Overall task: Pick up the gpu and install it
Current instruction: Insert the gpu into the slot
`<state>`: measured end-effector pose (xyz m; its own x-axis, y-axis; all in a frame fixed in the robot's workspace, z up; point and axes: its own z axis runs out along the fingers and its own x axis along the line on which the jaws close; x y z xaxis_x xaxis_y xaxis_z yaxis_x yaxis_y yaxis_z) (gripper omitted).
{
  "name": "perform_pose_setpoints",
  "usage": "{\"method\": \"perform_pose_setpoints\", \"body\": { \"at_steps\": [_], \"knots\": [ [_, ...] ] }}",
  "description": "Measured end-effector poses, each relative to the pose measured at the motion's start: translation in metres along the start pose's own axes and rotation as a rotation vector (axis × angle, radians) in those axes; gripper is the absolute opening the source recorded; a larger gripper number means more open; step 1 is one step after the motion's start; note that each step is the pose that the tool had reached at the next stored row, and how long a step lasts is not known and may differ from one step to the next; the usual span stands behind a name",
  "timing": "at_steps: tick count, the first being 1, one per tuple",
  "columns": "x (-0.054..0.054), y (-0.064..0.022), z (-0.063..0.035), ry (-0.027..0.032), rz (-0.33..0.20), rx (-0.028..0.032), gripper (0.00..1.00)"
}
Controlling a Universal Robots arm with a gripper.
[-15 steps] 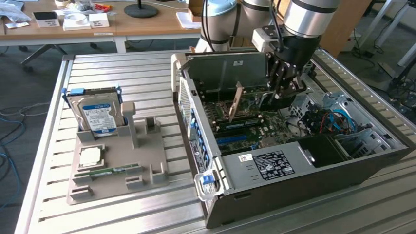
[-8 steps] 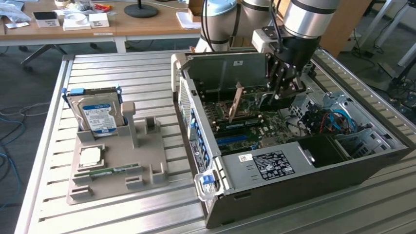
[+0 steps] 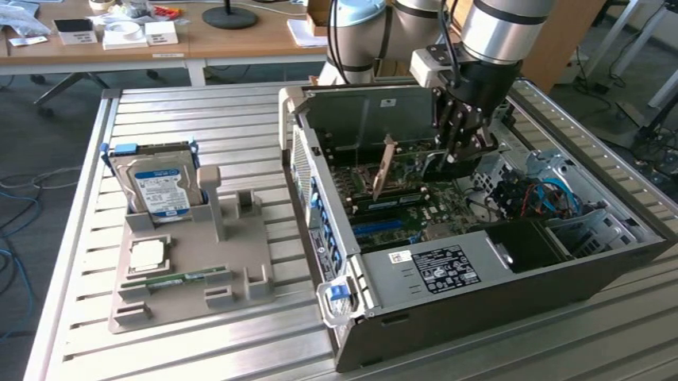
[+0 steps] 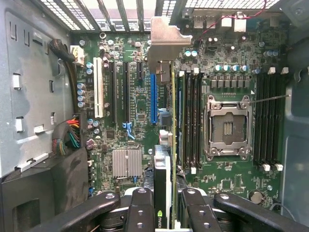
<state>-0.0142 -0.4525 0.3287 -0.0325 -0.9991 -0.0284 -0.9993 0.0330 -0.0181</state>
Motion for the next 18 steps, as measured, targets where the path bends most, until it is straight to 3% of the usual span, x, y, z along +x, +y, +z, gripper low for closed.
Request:
{"method": "perform_pose_setpoints", "body": {
  "at_steps": [18],
  "knots": [
    [0.0001,0.0001,0.0043,0.0000,0.000,0.0000,0.27]
  ]
}}
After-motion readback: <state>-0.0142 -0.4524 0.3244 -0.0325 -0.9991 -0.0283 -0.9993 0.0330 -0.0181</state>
